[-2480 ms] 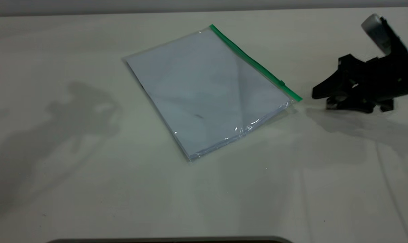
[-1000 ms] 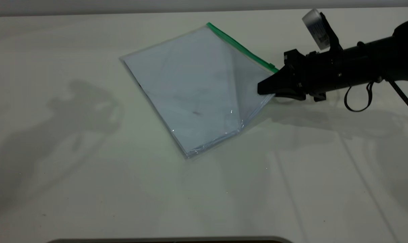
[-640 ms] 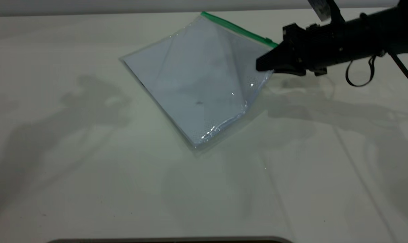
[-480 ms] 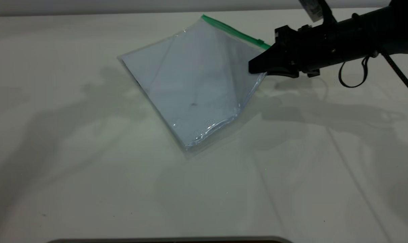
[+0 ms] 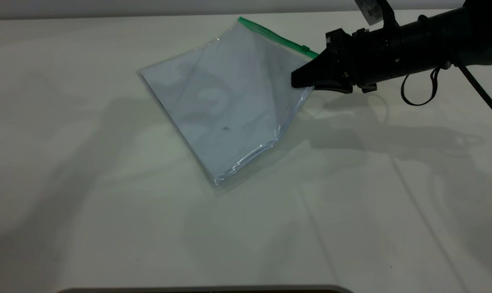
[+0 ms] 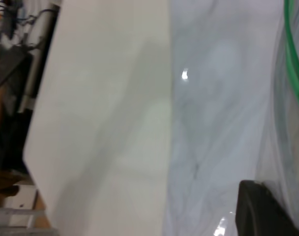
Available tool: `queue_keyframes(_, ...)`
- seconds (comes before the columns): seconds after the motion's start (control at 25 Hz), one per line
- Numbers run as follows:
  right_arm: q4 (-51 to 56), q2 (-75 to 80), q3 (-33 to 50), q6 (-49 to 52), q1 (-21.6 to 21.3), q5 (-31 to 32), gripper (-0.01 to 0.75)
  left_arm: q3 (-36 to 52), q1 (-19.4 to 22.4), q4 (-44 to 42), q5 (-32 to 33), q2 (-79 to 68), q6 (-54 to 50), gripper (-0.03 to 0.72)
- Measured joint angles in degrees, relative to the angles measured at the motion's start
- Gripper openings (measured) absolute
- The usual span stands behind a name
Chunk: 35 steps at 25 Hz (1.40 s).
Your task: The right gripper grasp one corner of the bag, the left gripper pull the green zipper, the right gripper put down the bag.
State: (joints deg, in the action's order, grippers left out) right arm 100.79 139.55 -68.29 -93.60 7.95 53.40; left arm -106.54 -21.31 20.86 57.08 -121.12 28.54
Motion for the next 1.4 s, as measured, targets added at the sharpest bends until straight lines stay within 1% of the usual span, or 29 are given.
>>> queue_keyframes(0.24,-0.2,-0.4,0.0,0.1,0.1,1.7,0.035,-11.2,-4.1,-4.5,5.3,-9.1,0.0,0.473)
queue_keyframes(0.48,-1.0,-0.4,0.0,0.0,0.1,2.9,0.035,-23.8,-6.9,-4.9,8.2,-18.5,0.9,0.473)
queue_keyframes(0.6,-1.0,-0.4,0.0,0.0,0.1,2.9,0.035,-27.9,-7.7,-4.9,9.5,-21.5,1.4,0.473)
queue_keyframes(0.8,-1.1,-0.4,0.0,0.0,0.1,3.0,0.035,-28.9,-8.2,-4.9,8.7,-23.4,3.8,0.473)
queue_keyframes(1.04,-1.2,-0.4,0.0,0.0,0.1,3.6,0.035,-28.9,-8.2,-4.9,3.8,-23.6,4.8,0.473)
queue_keyframes(1.4,-1.6,-0.4,0.0,0.0,0.1,3.8,0.035,-29.0,-8.2,-4.8,0.9,-23.6,5.0,0.473)
